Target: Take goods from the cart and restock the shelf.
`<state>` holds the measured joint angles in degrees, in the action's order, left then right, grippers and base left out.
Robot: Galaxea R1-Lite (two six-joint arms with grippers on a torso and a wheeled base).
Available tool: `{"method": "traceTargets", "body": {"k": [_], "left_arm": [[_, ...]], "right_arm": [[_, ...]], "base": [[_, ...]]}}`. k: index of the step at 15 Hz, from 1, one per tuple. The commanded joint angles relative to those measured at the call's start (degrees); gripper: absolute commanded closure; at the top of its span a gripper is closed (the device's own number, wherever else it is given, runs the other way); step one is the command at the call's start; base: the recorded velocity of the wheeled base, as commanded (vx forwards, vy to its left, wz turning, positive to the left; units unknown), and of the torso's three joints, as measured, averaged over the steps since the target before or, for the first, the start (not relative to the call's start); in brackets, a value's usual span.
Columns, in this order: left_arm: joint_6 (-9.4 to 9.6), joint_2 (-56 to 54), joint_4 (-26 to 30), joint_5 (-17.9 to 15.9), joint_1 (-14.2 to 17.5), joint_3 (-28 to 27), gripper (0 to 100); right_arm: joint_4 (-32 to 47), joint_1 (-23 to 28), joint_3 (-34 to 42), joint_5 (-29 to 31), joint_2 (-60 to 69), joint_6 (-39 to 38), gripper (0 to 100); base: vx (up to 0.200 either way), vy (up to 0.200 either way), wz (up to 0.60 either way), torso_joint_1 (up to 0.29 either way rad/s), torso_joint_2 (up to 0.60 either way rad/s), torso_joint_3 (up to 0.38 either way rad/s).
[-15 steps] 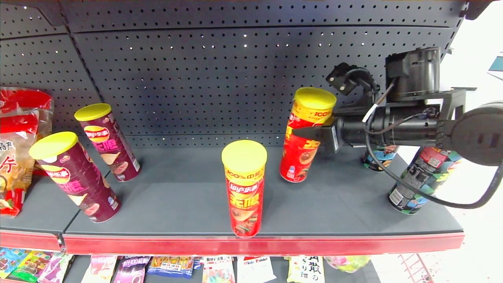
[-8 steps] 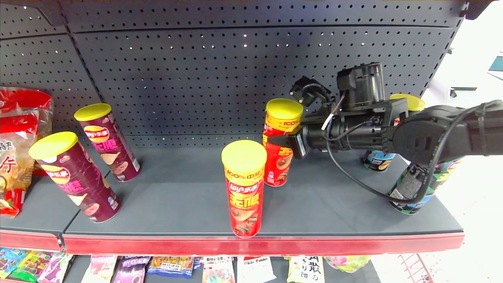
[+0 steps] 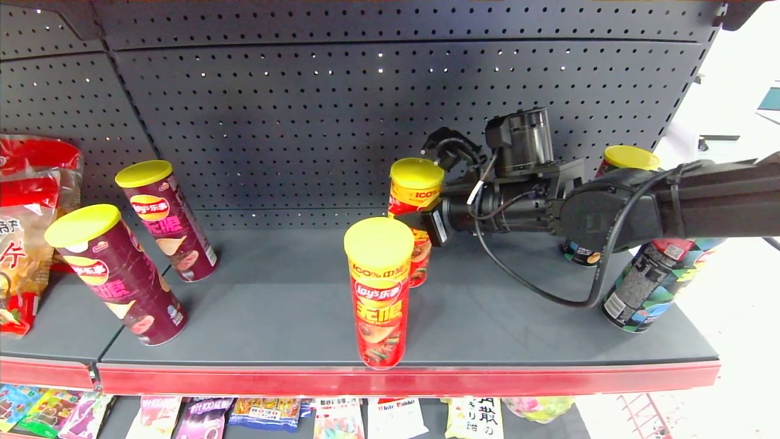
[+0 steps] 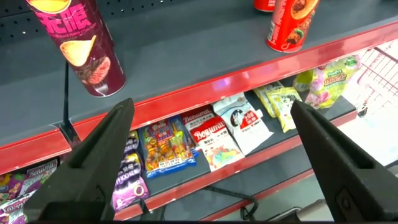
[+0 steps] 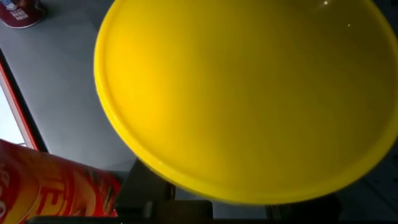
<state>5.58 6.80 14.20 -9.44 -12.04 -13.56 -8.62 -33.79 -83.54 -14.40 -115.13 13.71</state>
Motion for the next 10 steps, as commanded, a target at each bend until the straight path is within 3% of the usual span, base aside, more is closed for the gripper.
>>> {"method": "traceTargets", "body": {"k": [1, 10], "left_arm": [[-0.05, -0.56, 0.04, 0.03, 0.00, 0.28, 0], [-0.05, -0.56, 0.04, 0.03, 0.09, 0.28, 0]], "right_arm": [[0.01, -0.31, -0.74, -0.02, -0.98, 0.00, 100], [0.01, -0.75, -1.98, 0.69, -2.56, 0.00, 100]], "base": [[0.000, 0.000, 0.00, 0.000, 0.00, 0.000], [0.000, 0.000, 0.00, 0.000, 0.00, 0.000]]}}
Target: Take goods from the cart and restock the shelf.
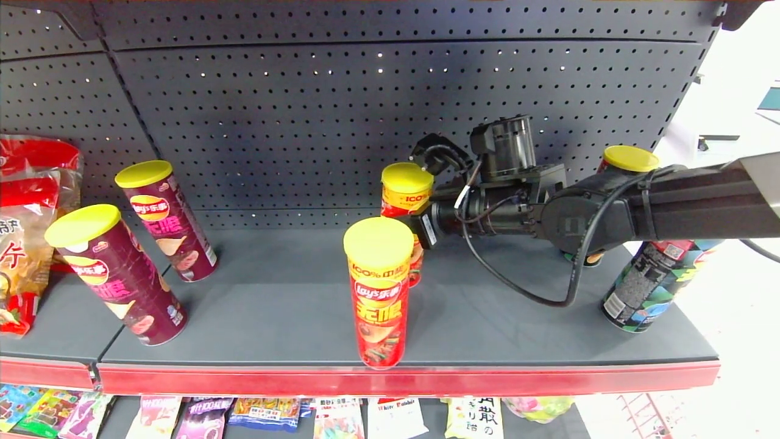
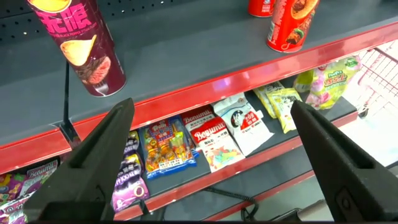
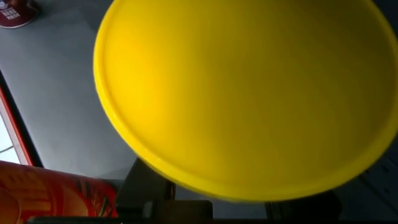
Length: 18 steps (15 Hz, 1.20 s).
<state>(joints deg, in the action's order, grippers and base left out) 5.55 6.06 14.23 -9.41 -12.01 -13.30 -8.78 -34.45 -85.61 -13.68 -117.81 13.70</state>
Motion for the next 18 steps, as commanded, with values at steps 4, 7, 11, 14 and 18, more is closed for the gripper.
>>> {"method": "traceTargets", "body": {"k": [4, 7, 11, 14, 18], "left_arm": [[-0.01, 0.18, 0.01, 0.01, -0.03, -0.06, 0], [-0.01, 0.18, 0.01, 0.01, -0.03, -0.06, 0], [-0.01, 0.36, -0.08, -0.08, -0.03, -0.15, 0], [0.08, 1.24, -0.25, -0.34, -0.03, -0.59, 0], [-0.01, 4.05, -0.43, -0.43, -0.03, -2.17, 0]], "right_arm": [[0.08, -0.09, 0.62, -0.03, 0.56, -0.08, 0], [0.16, 0.00, 1.33, 0.49, 2.23, -0.34, 0], [0.16, 0.52, 8.27, 2.69, 8.83, -1.31, 0], [0.16, 1.84, 15.48, 3.57, 14.71, -4.12, 0], [0.08, 3.16, 26.73, 3.83, 25.44, -5.97, 0]], "base": [[0.000, 0.000, 0.00, 0.000, 0.00, 0.000], [0.000, 0.000, 0.00, 0.000, 0.00, 0.000], [0.000, 0.000, 0.00, 0.000, 0.00, 0.000], [0.000, 0.000, 0.00, 0.000, 0.00, 0.000], [0.000, 0.000, 0.00, 0.000, 0.00, 0.000]]}}
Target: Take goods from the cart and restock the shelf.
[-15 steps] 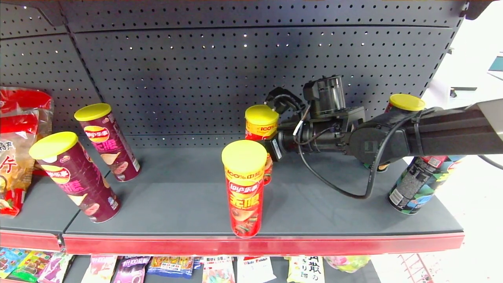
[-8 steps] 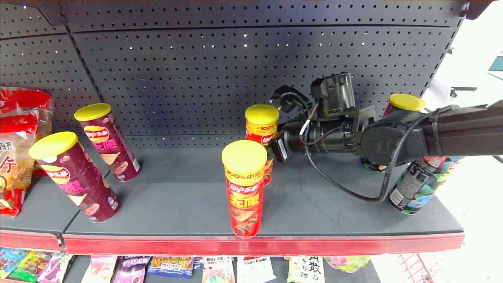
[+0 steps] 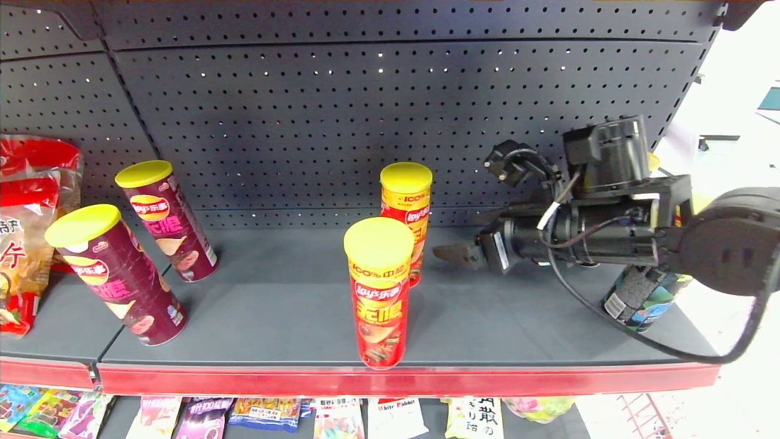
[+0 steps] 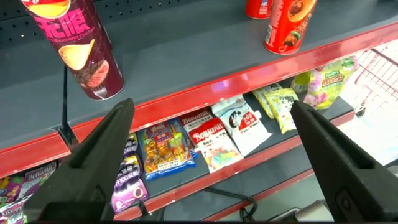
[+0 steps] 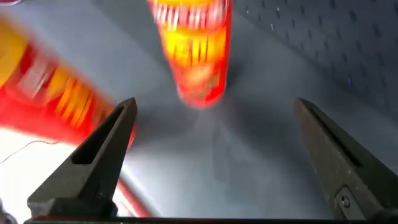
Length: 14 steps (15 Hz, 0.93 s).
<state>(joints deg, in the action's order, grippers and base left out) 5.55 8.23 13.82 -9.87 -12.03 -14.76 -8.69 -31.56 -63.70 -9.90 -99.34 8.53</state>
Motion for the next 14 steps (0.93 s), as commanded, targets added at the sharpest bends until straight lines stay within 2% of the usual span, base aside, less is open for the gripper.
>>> {"method": "traceTargets", "body": {"k": [1, 2, 6, 7, 9, 11, 12, 13, 14], "left_arm": [[0.08, 3.37, -0.03, 0.12, -0.01, -1.67, 0], [-0.01, 8.21, -0.73, 0.29, -0.01, -4.13, 0], [0.08, 20.07, -6.79, 1.17, -0.01, -6.68, 0], [0.87, 23.76, -7.32, 1.96, -0.01, -8.18, 0], [1.05, 29.04, -7.41, 2.23, -0.01, -8.88, 0], [0.78, 34.66, -8.37, 0.82, -1.33, -8.97, 0], [-0.36, 37.83, -9.78, 0.29, -3.00, -8.97, 0], [-2.47, 40.90, -11.28, 0.29, -4.84, -9.32, 0], [-4.05, 44.33, -13.56, 0.29, -7.13, -10.20, 0]], "right_arm": [[-0.01, 0.18, 7.18, 0.06, 9.69, -1.24, 0], [-0.01, 0.10, 13.77, 0.06, 17.08, -1.33, 0], [0.08, -1.05, 31.79, -0.03, 40.54, -0.97, 0], [0.43, 0.10, 37.86, 0.49, 50.56, -1.15, 0], [0.87, 6.60, 45.59, 6.12, 65.68, -1.59, 0], [0.87, 15.65, 47.26, 11.83, 73.06, -6.51, 0], [0.96, 20.58, 48.31, 14.29, 76.14, -8.18, 0], [0.96, 24.00, 51.48, 14.47, 79.92, -8.09, 0], [1.05, 25.50, 54.12, 14.38, 83.70, -7.83, 0]], "base": [[0.000, 0.000, 0.00, 0.000, 0.00, 0.000], [0.000, 0.000, 0.00, 0.000, 0.00, 0.000], [0.000, 0.000, 0.00, 0.000, 0.00, 0.000], [0.000, 0.000, 0.00, 0.000, 0.00, 0.000], [0.000, 0.000, 0.00, 0.000, 0.00, 0.000], [0.000, 0.000, 0.00, 0.000, 0.00, 0.000], [0.000, 0.000, 0.00, 0.000, 0.00, 0.000], [0.000, 0.000, 0.00, 0.000, 0.00, 0.000], [0.000, 0.000, 0.00, 0.000, 0.00, 0.000]]}}
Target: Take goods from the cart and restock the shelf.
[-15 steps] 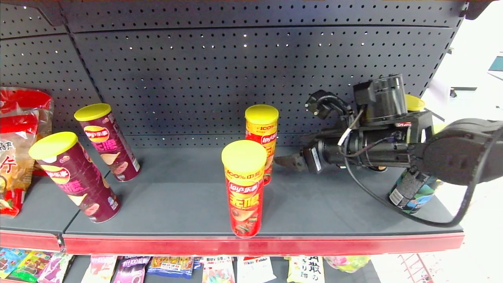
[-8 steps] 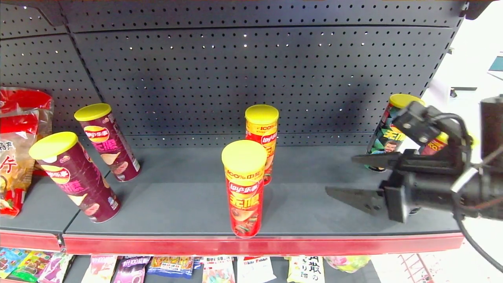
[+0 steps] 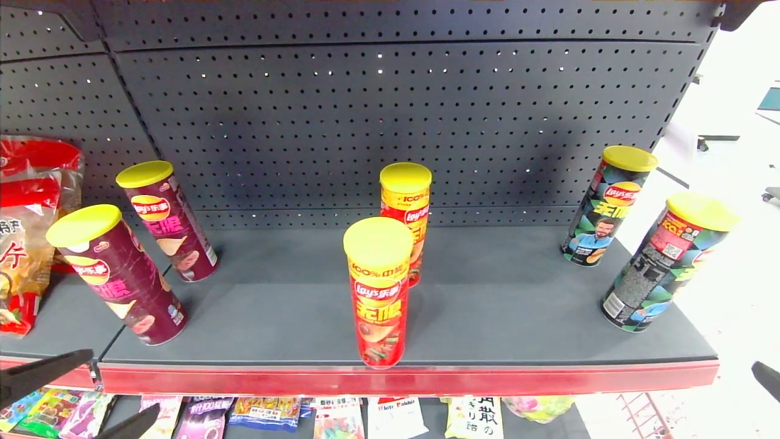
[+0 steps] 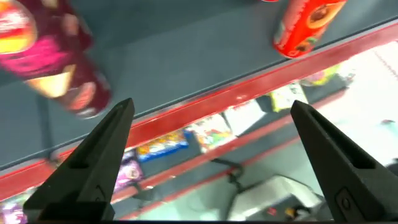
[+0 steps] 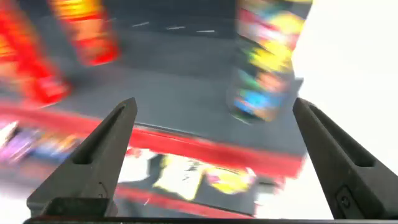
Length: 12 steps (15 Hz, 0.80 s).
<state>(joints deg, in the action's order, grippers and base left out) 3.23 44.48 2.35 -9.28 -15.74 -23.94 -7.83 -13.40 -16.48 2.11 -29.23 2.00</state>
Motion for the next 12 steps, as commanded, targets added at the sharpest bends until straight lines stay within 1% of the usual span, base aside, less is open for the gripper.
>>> {"method": "traceTargets", "body": {"k": [1, 2, 4, 5, 6, 7, 8, 10, 12], "left_arm": [[-2.53, 10.80, -3.50, -0.30, -4.39, -1.81, 0], [-2.70, 16.78, -7.01, -0.30, -5.36, -2.95, 0], [-2.53, 23.81, -13.51, -0.13, -5.62, -3.04, 0], [-2.35, 27.15, -16.85, 0.22, -5.62, -2.95, 0], [-2.18, 31.37, -19.84, 0.75, -5.71, -3.04, 0], [-2.18, 31.37, -19.84, 0.75, -5.71, -3.04, 0], [-2.44, 35.06, -21.25, 2.16, -8.34, -3.04, 0], [-2.79, 39.98, -23.18, 4.27, -12.39, -3.22, 0], [-2.79, 44.02, -24.94, 5.41, -12.83, -4.80, 0]], "right_arm": [[0.18, 7.25, 8.22, 2.37, 15.70, -0.68, 0], [4.13, 7.25, 9.71, 2.37, 19.30, 2.04, 0], [13.01, 7.16, 9.36, 2.29, 23.26, 4.07, 0], [15.12, 7.16, 9.54, 2.11, 23.61, 4.59, 0], [15.12, 7.16, 10.51, 2.46, 23.61, 4.59, 0], [15.12, 7.16, 10.51, 2.46, 23.61, 4.59, 0], [14.95, 7.16, 11.56, 2.81, 23.61, 4.68, 0], [15.03, 7.16, 11.56, 2.73, 23.61, 4.68, 0], [14.95, 7.16, 11.56, 3.25, 23.61, 4.50, 0]], "base": [[0.000, 0.000, 0.00, 0.000, 0.00, 0.000], [0.000, 0.000, 0.00, 0.000, 0.00, 0.000], [0.000, 0.000, 0.00, 0.000, 0.00, 0.000], [0.000, 0.000, 0.00, 0.000, 0.00, 0.000], [0.000, 0.000, 0.00, 0.000, 0.00, 0.000], [0.000, 0.000, 0.00, 0.000, 0.00, 0.000], [0.000, 0.000, 0.00, 0.000, 0.00, 0.000], [0.000, 0.000, 0.00, 0.000, 0.00, 0.000], [0.000, 0.000, 0.00, 0.000, 0.00, 0.000]]}}
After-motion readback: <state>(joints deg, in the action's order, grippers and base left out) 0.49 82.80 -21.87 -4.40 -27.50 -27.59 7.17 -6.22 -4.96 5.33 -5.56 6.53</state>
